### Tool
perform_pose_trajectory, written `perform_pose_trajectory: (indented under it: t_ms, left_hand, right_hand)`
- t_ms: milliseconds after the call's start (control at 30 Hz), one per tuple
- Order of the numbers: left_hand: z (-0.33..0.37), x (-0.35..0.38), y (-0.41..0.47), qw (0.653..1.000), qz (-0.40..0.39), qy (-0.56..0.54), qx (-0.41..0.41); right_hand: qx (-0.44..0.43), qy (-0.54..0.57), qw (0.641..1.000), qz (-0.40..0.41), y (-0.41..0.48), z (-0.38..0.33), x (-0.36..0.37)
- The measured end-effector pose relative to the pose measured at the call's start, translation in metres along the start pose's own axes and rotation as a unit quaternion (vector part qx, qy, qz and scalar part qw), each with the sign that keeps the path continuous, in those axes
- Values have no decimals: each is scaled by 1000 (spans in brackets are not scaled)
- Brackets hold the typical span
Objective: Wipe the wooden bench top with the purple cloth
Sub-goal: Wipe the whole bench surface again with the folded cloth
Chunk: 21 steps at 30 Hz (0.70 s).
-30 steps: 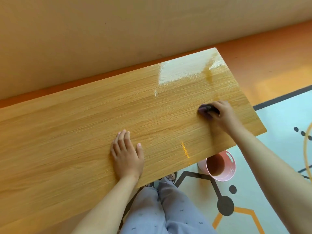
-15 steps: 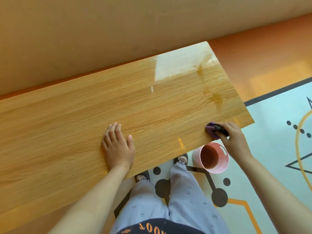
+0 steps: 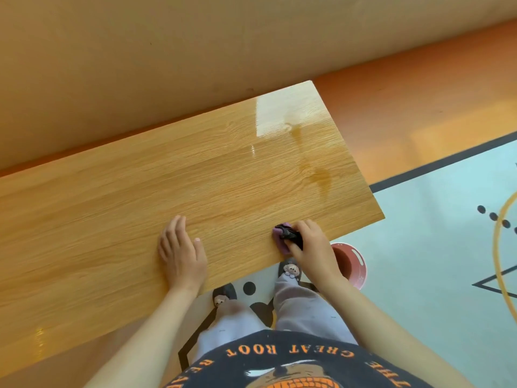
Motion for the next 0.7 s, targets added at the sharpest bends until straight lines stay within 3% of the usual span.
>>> perform_pose_trajectory:
  t_ms: [233,433,533,633,700]
  left_hand:
    - [92,48,15,997,-47,-16,51]
    - [93,59,20,997,-41,46,51]
    - [95,58,19,997,-37,50,49]
    - [95,56,19,997,-38,53,44]
    - [96,56,19,997,-36,54,42]
  right_hand:
    - [143,-37,974,171,15,119,-109]
    - [312,40,915,252,5,182,-147]
    - [261,96,930,239,12,143,-133]
    - [87,92,983,132,32,70,-90]
    - [-11,50,998,46,42,34,-56]
Point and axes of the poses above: each hand's wrist, its own y-axis towards the middle knuckle, its own x-axis out of the palm, z = x × y, the point moved 6 cm from there along y, towards the middle knuckle, and after that the axes turned 4 degrees about z, right-handed, at the moved point
